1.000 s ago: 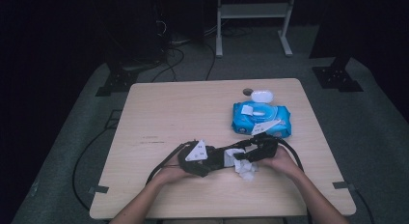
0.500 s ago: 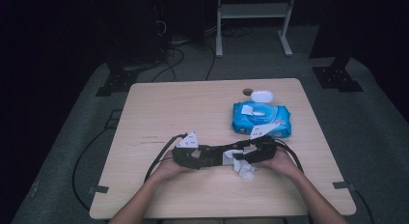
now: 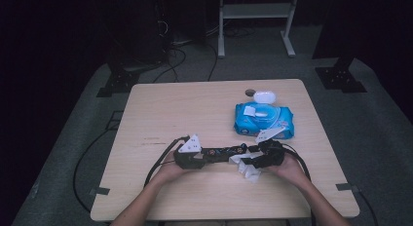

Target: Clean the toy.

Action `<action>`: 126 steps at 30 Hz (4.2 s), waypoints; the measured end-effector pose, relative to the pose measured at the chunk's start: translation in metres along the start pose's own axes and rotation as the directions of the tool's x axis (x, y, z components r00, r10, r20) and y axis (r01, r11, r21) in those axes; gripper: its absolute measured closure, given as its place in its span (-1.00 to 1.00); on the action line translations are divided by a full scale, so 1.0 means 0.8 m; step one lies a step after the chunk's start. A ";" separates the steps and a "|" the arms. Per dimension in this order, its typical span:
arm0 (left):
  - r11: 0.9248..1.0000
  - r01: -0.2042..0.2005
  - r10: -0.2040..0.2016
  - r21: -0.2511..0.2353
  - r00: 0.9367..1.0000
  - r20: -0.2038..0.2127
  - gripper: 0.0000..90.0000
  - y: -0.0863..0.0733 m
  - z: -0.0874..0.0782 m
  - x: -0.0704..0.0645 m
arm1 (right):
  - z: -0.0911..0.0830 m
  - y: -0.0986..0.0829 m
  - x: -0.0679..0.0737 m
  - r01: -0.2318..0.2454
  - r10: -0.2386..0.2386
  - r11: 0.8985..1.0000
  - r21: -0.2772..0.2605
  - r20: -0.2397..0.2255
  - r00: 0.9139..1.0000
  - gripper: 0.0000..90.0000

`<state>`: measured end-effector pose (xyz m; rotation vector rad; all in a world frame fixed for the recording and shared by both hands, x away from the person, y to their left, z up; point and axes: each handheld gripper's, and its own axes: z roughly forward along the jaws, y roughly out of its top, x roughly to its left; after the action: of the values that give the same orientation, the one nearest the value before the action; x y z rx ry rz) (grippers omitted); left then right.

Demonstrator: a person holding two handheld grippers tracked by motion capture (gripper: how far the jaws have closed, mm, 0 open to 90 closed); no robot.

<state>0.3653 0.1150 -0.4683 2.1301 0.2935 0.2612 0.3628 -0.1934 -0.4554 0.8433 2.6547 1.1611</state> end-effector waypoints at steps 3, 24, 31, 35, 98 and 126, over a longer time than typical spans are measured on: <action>1.000 0.006 -0.006 -0.002 1.000 0.002 0.42 -0.001 0.000 0.000 | -0.007 -0.003 0.002 -0.004 0.004 1.000 0.008 0.006 1.000 -0.14; 1.000 0.025 -0.025 -0.013 1.000 -0.009 0.45 -0.001 0.003 -0.009 | -0.047 0.033 0.036 0.038 -0.031 0.993 -0.115 0.066 0.997 0.84; 1.000 0.026 -0.026 -0.015 1.000 -0.003 0.47 0.001 0.005 -0.013 | -0.003 0.076 0.062 0.100 -0.091 0.985 -0.137 0.070 0.993 0.84; 0.999 0.029 -0.029 -0.015 1.000 -0.003 0.48 0.000 0.005 -0.013 | 0.030 0.084 0.075 0.102 -0.099 0.984 -0.143 0.025 0.995 0.84; 0.999 0.034 -0.034 0.002 0.999 -0.043 0.52 -0.004 0.002 -0.007 | -0.003 0.053 0.042 0.087 -0.047 0.986 -0.141 0.261 0.964 0.47; 0.999 0.051 -0.051 -0.014 0.998 -0.022 0.47 0.006 0.008 -0.005 | -0.002 0.041 0.031 0.065 -0.022 0.980 -0.186 0.226 0.974 0.87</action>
<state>0.3642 0.1063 -0.4684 2.1040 0.3578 0.2565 0.3561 -0.1629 -0.4287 0.8232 2.3268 1.2101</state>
